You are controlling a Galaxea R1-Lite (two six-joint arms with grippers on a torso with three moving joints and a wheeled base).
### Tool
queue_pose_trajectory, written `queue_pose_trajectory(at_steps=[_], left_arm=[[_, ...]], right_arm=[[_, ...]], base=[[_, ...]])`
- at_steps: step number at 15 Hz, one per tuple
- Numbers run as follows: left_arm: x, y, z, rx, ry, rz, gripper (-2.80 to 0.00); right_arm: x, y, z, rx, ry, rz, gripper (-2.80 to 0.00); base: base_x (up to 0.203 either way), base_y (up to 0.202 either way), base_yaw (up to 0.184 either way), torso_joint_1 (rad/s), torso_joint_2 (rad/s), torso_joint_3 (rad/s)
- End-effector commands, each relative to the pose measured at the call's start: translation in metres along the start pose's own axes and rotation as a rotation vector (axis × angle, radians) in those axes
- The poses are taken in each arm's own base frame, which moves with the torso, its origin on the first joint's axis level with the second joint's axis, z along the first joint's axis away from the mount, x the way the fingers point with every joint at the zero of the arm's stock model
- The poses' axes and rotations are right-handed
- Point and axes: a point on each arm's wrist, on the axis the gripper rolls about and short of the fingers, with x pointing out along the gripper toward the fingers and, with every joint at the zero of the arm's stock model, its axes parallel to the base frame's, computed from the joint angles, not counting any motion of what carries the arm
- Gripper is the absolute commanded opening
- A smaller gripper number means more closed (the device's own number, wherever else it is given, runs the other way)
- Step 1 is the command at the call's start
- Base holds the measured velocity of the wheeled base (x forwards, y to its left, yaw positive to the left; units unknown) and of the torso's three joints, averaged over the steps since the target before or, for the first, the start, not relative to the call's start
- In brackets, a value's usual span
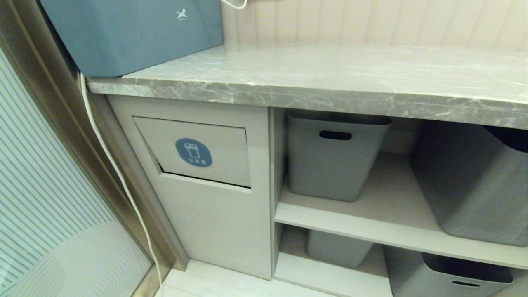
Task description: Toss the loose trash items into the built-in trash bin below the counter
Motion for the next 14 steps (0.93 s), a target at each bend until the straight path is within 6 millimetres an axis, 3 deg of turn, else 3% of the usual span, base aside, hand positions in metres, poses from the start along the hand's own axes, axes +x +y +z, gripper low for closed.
queue_pose_trajectory(at_steps=[1,14], left_arm=[[-0.0020,-0.0003,-0.0010,0.002,-0.023,0.002,-2.80],[-0.0020,-0.0003,-0.0015,-0.024,-0.018,0.002,-2.80]], right_arm=[[-0.0001,0.0000,-0.0001,0.000,-0.001,0.002,-2.80],[-0.0001,0.0000,-0.0001,-0.001,-0.001,0.001,-2.80]], base=[[0.000,0.000,0.000,0.000,0.00,0.000],[0.000,0.000,0.000,0.000,0.00,0.000]])
